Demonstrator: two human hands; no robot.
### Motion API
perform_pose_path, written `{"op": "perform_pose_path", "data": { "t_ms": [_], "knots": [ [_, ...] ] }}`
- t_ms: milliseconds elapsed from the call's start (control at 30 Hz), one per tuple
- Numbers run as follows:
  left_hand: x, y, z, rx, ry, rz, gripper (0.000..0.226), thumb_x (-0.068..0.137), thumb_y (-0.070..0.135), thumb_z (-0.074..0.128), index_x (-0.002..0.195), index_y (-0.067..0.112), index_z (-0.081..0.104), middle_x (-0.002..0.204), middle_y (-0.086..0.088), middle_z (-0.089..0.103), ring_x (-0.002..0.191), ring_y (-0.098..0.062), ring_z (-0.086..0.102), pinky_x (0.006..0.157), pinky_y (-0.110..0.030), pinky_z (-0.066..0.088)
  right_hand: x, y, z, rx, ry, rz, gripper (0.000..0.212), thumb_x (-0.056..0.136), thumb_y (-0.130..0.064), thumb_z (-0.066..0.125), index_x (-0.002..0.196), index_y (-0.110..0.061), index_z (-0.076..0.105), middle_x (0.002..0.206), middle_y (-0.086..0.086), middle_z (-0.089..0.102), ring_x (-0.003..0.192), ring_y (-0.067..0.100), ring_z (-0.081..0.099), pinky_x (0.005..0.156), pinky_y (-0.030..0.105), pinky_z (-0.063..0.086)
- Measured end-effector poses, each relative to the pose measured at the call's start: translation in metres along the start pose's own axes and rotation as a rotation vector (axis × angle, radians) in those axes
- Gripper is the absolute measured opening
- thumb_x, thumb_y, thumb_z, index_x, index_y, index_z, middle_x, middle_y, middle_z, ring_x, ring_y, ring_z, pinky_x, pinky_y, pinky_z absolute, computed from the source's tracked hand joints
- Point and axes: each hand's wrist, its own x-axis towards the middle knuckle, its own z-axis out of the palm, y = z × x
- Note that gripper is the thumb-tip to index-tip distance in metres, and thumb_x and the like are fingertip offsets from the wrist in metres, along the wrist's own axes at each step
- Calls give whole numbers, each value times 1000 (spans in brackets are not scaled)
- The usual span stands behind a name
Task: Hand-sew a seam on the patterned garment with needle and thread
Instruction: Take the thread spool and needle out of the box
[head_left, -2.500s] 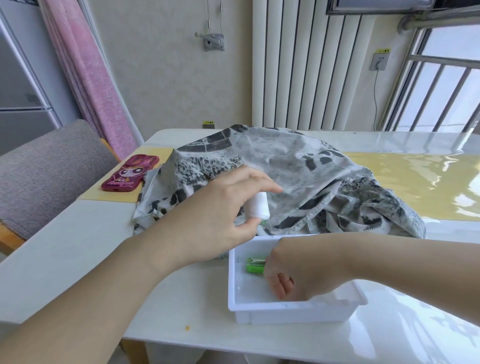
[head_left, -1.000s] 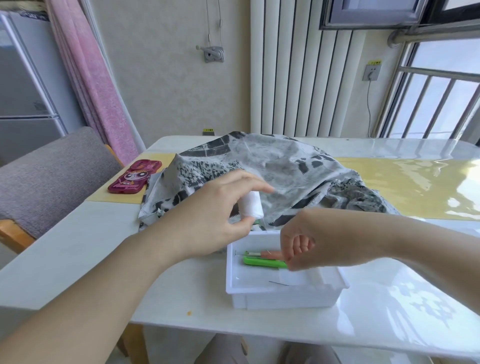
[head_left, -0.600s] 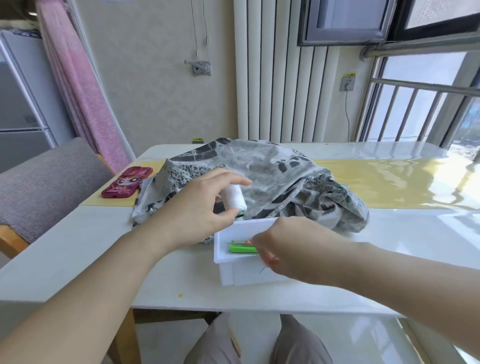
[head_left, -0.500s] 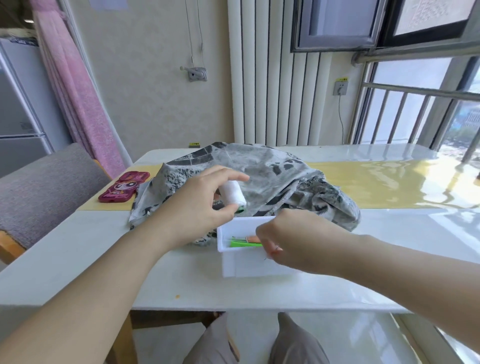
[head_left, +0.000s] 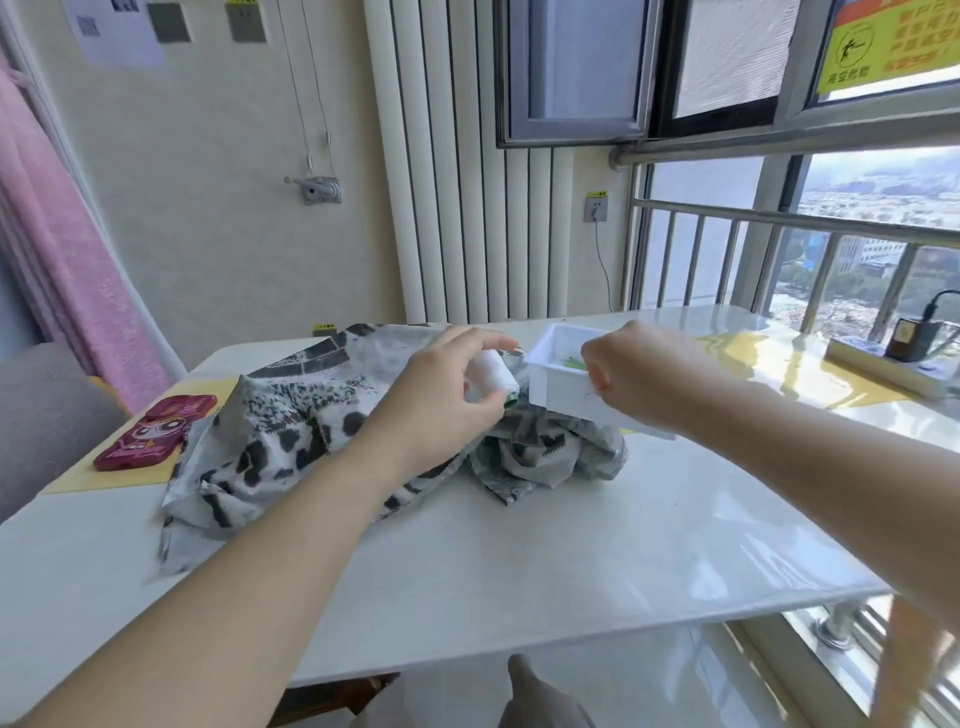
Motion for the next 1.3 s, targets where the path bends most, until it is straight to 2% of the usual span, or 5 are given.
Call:
{"op": "perform_pose_path", "data": {
  "t_ms": [400,567,700,867,1300],
  "knots": [
    [38,-15,74,22,-117,39,40,82,8,61,118,25,62,116,9,55,106,-10,54,90,-33,51,5,70,77,-29,-137,148,15,85,0,44,83,-15,46,69,0,34,68,25,44,46,25,23],
    [35,-21,75,39,-118,18,40,82,9,62,116,30,62,108,25,50,100,-8,55,92,-32,49,2,69,95,-7,-189,184,15,86,-1,45,84,-16,47,70,0,36,58,20,38,46,26,24],
    [25,-26,66,24,-97,21,38,83,7,62,114,30,62,117,13,55,103,-6,54,89,-23,49,2,66,85,21,-176,198,6,89,-18,60,92,-13,61,88,6,57,74,26,53,57,27,38],
    [0,-34,37,-11,-54,-9,37,85,7,63,112,32,62,115,27,51,102,7,52,82,-5,41,-6,31,37,197,-11,41,11,86,-27,65,77,-26,58,91,-1,62,89,24,58,65,31,45],
    [-65,-74,-20,72,-22,-126,42,84,10,66,114,38,58,117,28,49,111,5,51,92,-11,44,-6,-104,78,588,-382,-265,20,82,-27,71,100,-20,70,88,-7,67,76,8,51,75,28,50]
  ]
}}
